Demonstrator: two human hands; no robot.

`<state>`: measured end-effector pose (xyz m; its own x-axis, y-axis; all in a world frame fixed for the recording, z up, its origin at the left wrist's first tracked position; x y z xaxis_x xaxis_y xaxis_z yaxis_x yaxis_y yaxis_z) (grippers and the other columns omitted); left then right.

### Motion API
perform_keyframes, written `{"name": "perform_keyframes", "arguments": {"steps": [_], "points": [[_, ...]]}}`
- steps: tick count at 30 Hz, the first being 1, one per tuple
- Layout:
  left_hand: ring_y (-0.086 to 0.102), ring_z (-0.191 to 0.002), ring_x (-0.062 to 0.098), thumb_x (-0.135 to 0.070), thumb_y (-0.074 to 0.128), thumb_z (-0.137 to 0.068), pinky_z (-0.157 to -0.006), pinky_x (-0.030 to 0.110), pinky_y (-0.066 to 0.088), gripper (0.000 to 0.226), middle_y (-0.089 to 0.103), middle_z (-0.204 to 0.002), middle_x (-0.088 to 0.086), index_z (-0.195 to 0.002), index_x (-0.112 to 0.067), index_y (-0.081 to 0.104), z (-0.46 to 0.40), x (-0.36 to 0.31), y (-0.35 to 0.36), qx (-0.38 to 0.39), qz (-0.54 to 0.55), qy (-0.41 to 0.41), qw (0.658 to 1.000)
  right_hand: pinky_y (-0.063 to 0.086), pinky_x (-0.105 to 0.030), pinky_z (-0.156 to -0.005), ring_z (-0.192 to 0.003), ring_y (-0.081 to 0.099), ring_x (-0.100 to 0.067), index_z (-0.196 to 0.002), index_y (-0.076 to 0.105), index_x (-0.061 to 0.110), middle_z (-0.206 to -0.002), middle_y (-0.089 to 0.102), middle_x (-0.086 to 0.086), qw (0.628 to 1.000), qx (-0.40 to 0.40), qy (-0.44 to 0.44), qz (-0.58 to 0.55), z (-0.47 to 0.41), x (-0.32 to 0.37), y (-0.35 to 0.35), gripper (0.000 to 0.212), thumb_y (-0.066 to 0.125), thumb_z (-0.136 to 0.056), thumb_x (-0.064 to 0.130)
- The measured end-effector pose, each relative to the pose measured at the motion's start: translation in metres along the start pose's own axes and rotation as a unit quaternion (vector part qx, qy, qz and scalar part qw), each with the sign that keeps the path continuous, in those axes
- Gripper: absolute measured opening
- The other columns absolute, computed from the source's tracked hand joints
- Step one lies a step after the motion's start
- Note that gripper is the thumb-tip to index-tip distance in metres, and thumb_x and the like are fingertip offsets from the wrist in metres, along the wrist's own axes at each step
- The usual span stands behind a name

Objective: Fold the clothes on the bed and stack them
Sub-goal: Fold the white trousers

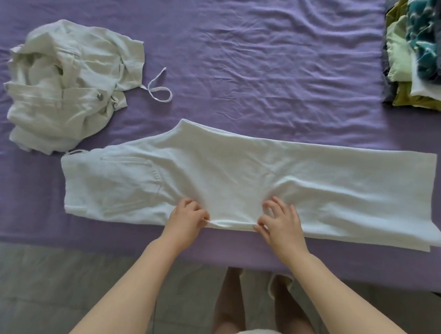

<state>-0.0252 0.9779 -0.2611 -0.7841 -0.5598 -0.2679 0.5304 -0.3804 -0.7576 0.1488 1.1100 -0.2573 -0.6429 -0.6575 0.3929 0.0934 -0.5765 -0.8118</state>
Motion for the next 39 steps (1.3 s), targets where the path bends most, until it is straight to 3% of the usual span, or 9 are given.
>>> {"name": "perform_keyframes", "arguments": {"steps": [4,8,10,16,21,26,31,35,39], "points": [[0.044,-0.112,0.021,-0.052,0.041,-0.094,-0.090,0.035,0.033,0.039,0.059,-0.105,-0.004,-0.096,-0.026,0.069,-0.006,-0.021,-0.010,0.008,-0.067,-0.021,0.997,0.025,-0.036,-0.102,-0.141,0.020,-0.016,-0.105,0.065,0.028,-0.147,0.035,0.005,0.999,0.039,0.021,0.006,0.006,-0.022,-0.005,0.028,0.044,-0.097,0.043],[0.048,-0.110,0.027,-0.022,0.046,-0.096,-0.081,0.033,0.039,0.025,0.050,-0.117,0.004,-0.118,-0.020,0.057,-0.022,-0.099,-0.005,-0.005,-0.040,0.062,0.997,0.037,-0.036,-0.092,-0.132,0.031,-0.019,-0.121,0.055,0.037,-0.147,0.035,0.007,0.990,0.016,0.135,0.031,0.036,-0.076,-0.021,0.029,0.041,-0.097,0.043],[0.038,-0.122,0.028,-0.005,0.054,-0.085,-0.085,0.035,0.040,0.052,0.036,-0.136,0.007,-0.133,-0.024,0.044,-0.033,-0.140,0.012,0.040,-0.070,0.104,0.991,0.037,-0.039,-0.094,-0.131,0.032,-0.020,-0.127,0.051,0.039,-0.147,0.035,0.005,0.979,0.004,0.202,0.038,0.056,-0.104,-0.025,0.032,0.040,-0.098,0.043],[0.007,-0.142,0.035,0.000,0.059,-0.078,-0.100,0.043,0.031,0.092,-0.007,-0.157,0.012,-0.148,-0.034,0.009,-0.047,-0.203,0.045,0.080,-0.214,0.157,0.961,0.035,-0.047,-0.094,-0.128,0.035,-0.028,-0.105,0.068,0.019,-0.134,0.049,-0.008,0.913,-0.171,0.369,-0.026,0.106,-0.187,-0.067,0.019,0.057,-0.092,0.025],[0.005,-0.145,0.032,-0.034,0.051,-0.096,-0.110,0.047,0.023,0.054,-0.001,-0.159,0.013,-0.144,-0.028,0.028,-0.052,-0.231,0.054,0.081,-0.188,0.162,0.965,0.030,-0.049,-0.103,-0.137,0.028,-0.037,-0.139,0.044,0.015,-0.153,0.025,-0.018,0.883,-0.178,0.427,-0.073,0.130,-0.248,-0.081,0.043,0.048,-0.098,0.026],[0.026,-0.133,0.029,-0.015,0.052,-0.094,-0.097,0.035,0.037,0.017,0.040,-0.137,0.007,-0.110,-0.015,0.055,-0.055,-0.272,0.055,0.014,-0.129,0.164,0.978,0.040,-0.044,-0.094,-0.118,0.048,-0.035,-0.134,0.044,0.006,-0.131,0.050,-0.015,0.804,-0.244,0.480,-0.252,0.147,-0.281,-0.081,0.042,0.047,-0.098,0.028],[0.023,-0.136,0.029,-0.017,0.045,-0.097,-0.103,0.037,0.033,0.014,0.044,-0.135,0.002,-0.109,-0.018,0.053,-0.056,-0.278,0.057,0.028,-0.126,0.186,0.974,0.033,-0.034,-0.079,-0.107,0.041,-0.031,-0.109,0.056,0.001,-0.125,0.046,-0.018,0.859,-0.181,0.445,-0.177,0.145,-0.290,-0.081,0.025,0.054,-0.093,0.020],[0.016,-0.141,0.026,-0.022,0.045,-0.097,-0.108,0.036,0.030,0.034,0.030,-0.148,0.003,-0.131,-0.025,0.043,-0.052,-0.281,0.065,0.027,-0.139,0.143,0.980,0.034,-0.034,-0.073,-0.090,0.047,-0.030,-0.115,0.047,0.005,-0.122,0.051,-0.018,0.855,-0.169,0.445,-0.205,0.138,-0.288,-0.080,0.028,0.053,-0.094,0.022],[0.003,-0.146,0.030,-0.031,0.046,-0.098,-0.113,0.044,0.024,0.054,0.008,-0.159,0.009,-0.146,-0.032,0.023,-0.050,-0.301,0.073,0.030,-0.145,0.124,0.981,0.032,-0.039,-0.087,-0.106,0.051,-0.033,-0.130,0.040,0.009,-0.111,0.060,-0.014,0.895,-0.114,0.403,-0.151,0.129,-0.299,-0.093,0.046,0.055,-0.090,0.024]]}}
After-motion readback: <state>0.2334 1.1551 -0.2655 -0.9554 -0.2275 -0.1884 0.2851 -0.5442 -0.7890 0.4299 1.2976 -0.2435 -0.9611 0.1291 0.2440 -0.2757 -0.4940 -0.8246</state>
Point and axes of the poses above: each hand's wrist, its own z-axis away from the middle knuckle, its own y-axis out of the palm, x = y × z, the point moved 7 cm from there along -z, towards the middle knuckle
